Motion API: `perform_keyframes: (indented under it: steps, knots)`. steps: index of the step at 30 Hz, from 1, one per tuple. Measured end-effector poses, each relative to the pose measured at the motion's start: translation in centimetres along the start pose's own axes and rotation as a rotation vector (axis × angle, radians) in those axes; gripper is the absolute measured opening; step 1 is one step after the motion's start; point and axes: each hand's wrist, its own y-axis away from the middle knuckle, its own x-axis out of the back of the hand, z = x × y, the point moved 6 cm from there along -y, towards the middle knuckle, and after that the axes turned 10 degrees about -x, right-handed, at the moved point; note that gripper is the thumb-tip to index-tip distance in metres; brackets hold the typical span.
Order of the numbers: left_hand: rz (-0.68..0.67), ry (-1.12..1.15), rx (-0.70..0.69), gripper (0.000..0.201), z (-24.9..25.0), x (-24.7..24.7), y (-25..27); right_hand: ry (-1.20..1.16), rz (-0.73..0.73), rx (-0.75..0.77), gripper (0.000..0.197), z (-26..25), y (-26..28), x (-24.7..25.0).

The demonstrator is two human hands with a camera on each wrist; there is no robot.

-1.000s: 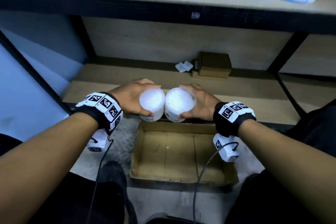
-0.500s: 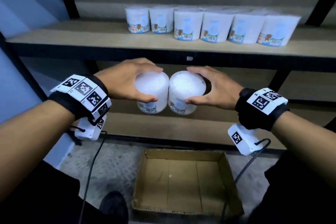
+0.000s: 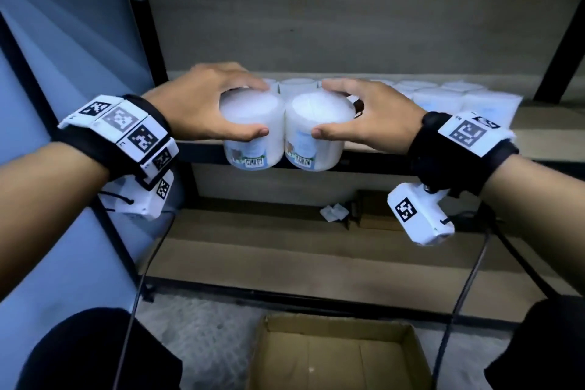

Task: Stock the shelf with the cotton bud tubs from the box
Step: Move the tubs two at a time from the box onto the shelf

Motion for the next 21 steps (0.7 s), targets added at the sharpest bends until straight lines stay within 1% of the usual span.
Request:
perform_keyframes:
  steps: [3, 7, 10, 13, 17, 19, 21]
  knots:
    - [0.005, -0.005, 0.069, 0.071, -1.9, 0.6, -0.2, -0.004, 0.012, -0.007, 0.087, -1.3, -1.7, -0.3]
    - [0.034, 0.024, 0.159, 0.071, -4.7, 0.4, -0.4, -0.029, 0.016, -0.051, 0.088, -2.0, -4.1, -1.3]
    - [0.011, 0.020, 0.193, 0.073, -6.5, -0.5, -1.0, -0.010, 0.011, -0.092, 0.087, -1.9, -5.9, -2.2]
    - [-0.030, 0.037, 0.230, 0.073, -8.0, -1.5, -1.5, -0.023, -0.007, -0.127, 0.090, -1.5, -7.5, -3.0]
    - [-0.067, 0.094, 0.252, 0.061, -9.3, -2.8, -2.1, -0.041, -0.026, -0.179, 0.090, -0.4, -9.1, -3.9]
    - [-0.080, 0.119, 0.253, 0.059, -9.8, -3.4, -2.3, -0.041, -0.034, -0.192, 0.084, 0.1, -9.6, -4.1]
    - [-0.082, 0.140, 0.267, 0.055, -10.2, -3.9, -2.4, -0.027, -0.031, -0.187, 0.074, 0.4, -9.8, -4.1]
